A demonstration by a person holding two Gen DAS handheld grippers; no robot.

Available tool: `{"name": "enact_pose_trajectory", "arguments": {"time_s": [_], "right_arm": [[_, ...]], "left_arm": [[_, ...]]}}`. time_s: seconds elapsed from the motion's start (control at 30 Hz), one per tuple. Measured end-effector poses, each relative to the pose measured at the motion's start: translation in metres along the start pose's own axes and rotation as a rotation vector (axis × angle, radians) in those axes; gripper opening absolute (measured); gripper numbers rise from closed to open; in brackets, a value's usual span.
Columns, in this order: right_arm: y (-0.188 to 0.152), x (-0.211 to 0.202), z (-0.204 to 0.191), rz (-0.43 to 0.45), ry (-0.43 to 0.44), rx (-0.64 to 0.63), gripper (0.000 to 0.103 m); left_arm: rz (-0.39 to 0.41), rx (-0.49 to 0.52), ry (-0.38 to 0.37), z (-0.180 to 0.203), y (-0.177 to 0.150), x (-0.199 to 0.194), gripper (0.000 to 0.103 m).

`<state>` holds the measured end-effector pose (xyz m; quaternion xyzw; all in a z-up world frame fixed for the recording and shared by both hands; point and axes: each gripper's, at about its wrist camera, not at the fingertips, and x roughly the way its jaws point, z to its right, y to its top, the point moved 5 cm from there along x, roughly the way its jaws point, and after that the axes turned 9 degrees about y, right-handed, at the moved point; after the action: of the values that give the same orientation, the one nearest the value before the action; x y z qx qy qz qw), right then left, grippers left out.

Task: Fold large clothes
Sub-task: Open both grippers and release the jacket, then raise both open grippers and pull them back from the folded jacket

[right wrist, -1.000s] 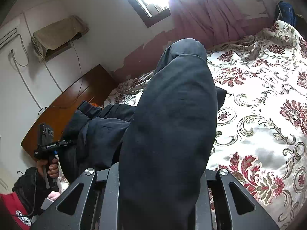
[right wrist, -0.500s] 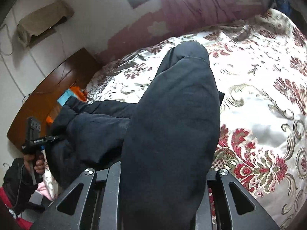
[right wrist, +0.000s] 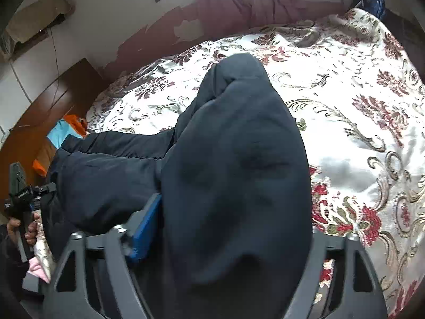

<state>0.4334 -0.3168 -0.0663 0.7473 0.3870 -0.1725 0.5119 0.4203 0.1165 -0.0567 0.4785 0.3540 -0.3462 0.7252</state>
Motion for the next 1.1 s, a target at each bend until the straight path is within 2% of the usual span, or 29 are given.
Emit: {"name": "enact_pose_trajectory", "arguments": {"time_s": [0.07, 0.2, 0.27, 0.33, 0.4, 0.5, 0.67, 0.9, 1.1], "right_arm": [[-0.001, -0.004, -0.002, 0.014, -0.02, -0.017, 0.088], [0.006, -0.018, -0.013, 0.069, -0.07, -0.085, 0.089], [0.007, -0.027, -0.018, 0.104, -0.078, -0.113, 0.092], [0.01, -0.038, -0.022, 0.148, -0.112, -0.136, 0.102], [0.013, -0.049, -0.027, 0.192, -0.137, -0.145, 0.102], [0.015, -0.063, -0.032, 0.236, -0.153, -0.157, 0.102], [0.011, -0.08, -0.049, 0.273, -0.163, -0.194, 0.102], [-0.001, -0.108, -0.083, 0.354, -0.145, -0.23, 0.102], [-0.011, -0.125, -0.115, 0.405, -0.117, -0.282, 0.102]], "left_arm": [[0.034, 0.008, 0.065, -0.002, -0.001, -0.004, 0.092], [0.104, 0.059, 0.145, 0.002, -0.002, -0.019, 0.094], [0.177, 0.075, 0.182, 0.005, -0.001, -0.032, 0.096], [0.262, 0.089, 0.205, 0.01, -0.001, -0.049, 0.1], [0.339, 0.102, 0.233, 0.015, -0.003, -0.064, 0.103], [0.407, 0.137, 0.267, 0.026, -0.005, -0.077, 0.103], [0.48, 0.178, 0.259, 0.042, -0.014, -0.094, 0.103], [0.612, 0.203, 0.23, 0.067, -0.044, -0.125, 0.103], [0.633, 0.281, 0.207, 0.094, -0.066, -0.139, 0.103]]}}
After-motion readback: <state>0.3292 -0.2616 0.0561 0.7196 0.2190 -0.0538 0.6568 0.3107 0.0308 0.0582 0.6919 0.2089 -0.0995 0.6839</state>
